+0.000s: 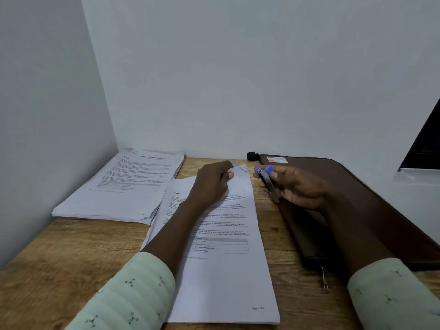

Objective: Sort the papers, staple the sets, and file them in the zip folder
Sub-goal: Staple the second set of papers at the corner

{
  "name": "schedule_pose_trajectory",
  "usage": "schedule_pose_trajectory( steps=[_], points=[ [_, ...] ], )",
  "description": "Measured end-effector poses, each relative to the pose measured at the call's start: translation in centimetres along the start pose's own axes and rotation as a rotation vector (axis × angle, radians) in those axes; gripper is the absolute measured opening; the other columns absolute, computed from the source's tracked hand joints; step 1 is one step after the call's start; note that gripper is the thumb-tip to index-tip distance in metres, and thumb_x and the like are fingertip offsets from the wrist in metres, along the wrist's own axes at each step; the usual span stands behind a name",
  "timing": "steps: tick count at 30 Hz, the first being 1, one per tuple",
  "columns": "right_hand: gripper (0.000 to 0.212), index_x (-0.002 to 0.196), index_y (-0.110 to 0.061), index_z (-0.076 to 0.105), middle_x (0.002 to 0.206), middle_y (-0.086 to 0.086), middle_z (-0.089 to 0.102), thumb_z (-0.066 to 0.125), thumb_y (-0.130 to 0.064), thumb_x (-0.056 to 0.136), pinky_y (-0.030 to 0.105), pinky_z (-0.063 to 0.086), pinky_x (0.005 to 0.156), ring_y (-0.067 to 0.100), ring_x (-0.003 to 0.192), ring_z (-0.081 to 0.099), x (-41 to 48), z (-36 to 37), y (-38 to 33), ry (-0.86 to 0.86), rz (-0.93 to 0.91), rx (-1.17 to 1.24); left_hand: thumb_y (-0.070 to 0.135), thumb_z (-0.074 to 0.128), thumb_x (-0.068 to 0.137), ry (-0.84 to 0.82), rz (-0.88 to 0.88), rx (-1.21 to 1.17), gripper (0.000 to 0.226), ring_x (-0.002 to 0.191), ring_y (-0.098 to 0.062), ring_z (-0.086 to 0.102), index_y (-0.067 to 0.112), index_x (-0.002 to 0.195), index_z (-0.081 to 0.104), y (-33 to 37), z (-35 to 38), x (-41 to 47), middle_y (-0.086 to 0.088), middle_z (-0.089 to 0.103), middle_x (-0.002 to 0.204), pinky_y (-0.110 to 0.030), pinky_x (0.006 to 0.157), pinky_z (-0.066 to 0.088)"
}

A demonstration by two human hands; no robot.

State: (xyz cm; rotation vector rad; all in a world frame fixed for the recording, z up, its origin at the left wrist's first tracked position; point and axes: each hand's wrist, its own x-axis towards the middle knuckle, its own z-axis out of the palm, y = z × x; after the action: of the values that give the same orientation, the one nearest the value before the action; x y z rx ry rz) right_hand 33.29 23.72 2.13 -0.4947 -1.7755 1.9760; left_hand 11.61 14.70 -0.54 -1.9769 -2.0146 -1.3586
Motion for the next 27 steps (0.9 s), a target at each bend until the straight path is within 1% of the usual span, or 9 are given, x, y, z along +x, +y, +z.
schedule_pose_trajectory(
  steps=[5,8,10,11,13,15,19,24,27],
  points=[
    [0.061,0.098,-0.014,0.079,0.09,0.003,0.073,0.094,-0.047,0.049,0.019,0.054,0.079,0.008,0.085,0.068,0.0,0.3,0.0,-0.034,0.003,-0.002,0.01,0.058,0.094,0.006,-0.003,0.016,0.043,0.062,-0.017,0.041,0.029,0.063,0.035,-0.1,0.1,0.0,0.013,0.043,0.057,-0.03,0.061,0.025],
    [0.073,0.105,-0.009,0.074,0.092,0.004,0.072,0.095,-0.046,0.046,0.021,0.055,0.076,0.01,0.085,0.068,0.1,0.6,-0.2,-0.003,0.022,-0.019,0.011,0.058,0.093,-0.006,-0.018,0.004,0.036,0.062,-0.015,0.043,0.027,0.066,0.04,-0.2,0.1,0.0,0.012,0.045,0.058,-0.03,0.063,0.027],
    [0.082,0.11,-0.007,0.068,0.094,0.003,0.072,0.097,-0.042,0.042,0.027,0.059,0.076,0.013,0.082,0.069,0.2,0.7,-0.2,0.037,0.037,-0.006,0.019,0.056,0.091,-0.032,-0.036,-0.037,0.017,0.07,-0.018,0.052,0.024,0.075,0.055,-0.2,0.0,-0.2,0.01,0.057,0.068,-0.031,0.068,0.034],
    [0.081,0.109,-0.008,0.068,0.094,0.003,0.071,0.098,-0.039,0.041,0.033,0.06,0.076,0.015,0.082,0.07,0.3,0.7,-0.1,0.054,0.046,0.011,0.024,0.053,0.088,-0.036,-0.045,-0.062,0.011,0.078,-0.019,0.058,0.021,0.085,0.064,-0.2,-0.1,-0.2,0.009,0.064,0.078,-0.032,0.074,0.04],
    [0.064,0.104,-0.012,0.07,0.094,0.003,0.071,0.094,-0.034,0.049,0.039,0.061,0.075,0.019,0.083,0.07,0.3,0.9,0.0,0.069,0.056,0.038,0.03,0.049,0.085,-0.045,-0.059,-0.1,0.027,0.092,-0.017,0.064,0.022,0.101,0.069,-0.1,-0.1,-0.4,0.009,0.071,0.095,-0.035,0.088,0.046],
    [0.042,0.101,-0.011,0.069,0.09,0.003,0.071,0.079,-0.032,0.066,0.032,0.061,0.068,0.015,0.076,0.07,0.1,1.4,-0.2,0.07,0.05,0.034,0.031,0.048,0.084,-0.044,-0.051,-0.118,0.03,0.095,-0.015,0.064,0.023,0.103,0.07,0.0,-0.2,-0.5,0.01,0.073,0.1,-0.042,0.095,0.047],
    [0.027,0.103,-0.001,0.061,0.077,0.008,0.066,0.046,-0.022,0.096,0.021,0.05,0.049,0.012,0.057,0.061,-0.1,1.6,-0.5,0.114,0.048,0.043,0.036,0.048,0.087,-0.044,-0.032,-0.133,0.029,0.091,-0.015,0.064,0.021,0.099,0.07,-0.1,-0.2,-0.5,0.008,0.073,0.096,-0.043,0.091,0.049],
    [0.03,0.099,-0.004,0.067,0.078,0.006,0.062,0.055,-0.029,0.087,0.022,0.048,0.06,0.007,0.062,0.059,-0.1,1.5,-0.7,0.118,0.091,-0.223,0.046,0.051,0.09,-0.01,-0.02,-0.144,0.027,0.073,-0.014,0.058,0.024,0.078,0.06,-0.1,0.0,-0.4,0.005,0.066,0.075,-0.038,0.075,0.046],
    [0.023,0.103,-0.009,0.068,0.076,-0.004,0.065,0.055,-0.025,0.094,0.023,0.047,0.065,0.002,0.065,0.061,0.2,1.7,-0.9,0.097,0.114,-0.331,0.044,0.051,0.089,0.007,-0.025,-0.14,0.029,0.067,-0.012,0.053,0.02,0.073,0.056,0.0,0.1,-0.2,0.003,0.061,0.068,-0.035,0.068,0.039]
  ],
)
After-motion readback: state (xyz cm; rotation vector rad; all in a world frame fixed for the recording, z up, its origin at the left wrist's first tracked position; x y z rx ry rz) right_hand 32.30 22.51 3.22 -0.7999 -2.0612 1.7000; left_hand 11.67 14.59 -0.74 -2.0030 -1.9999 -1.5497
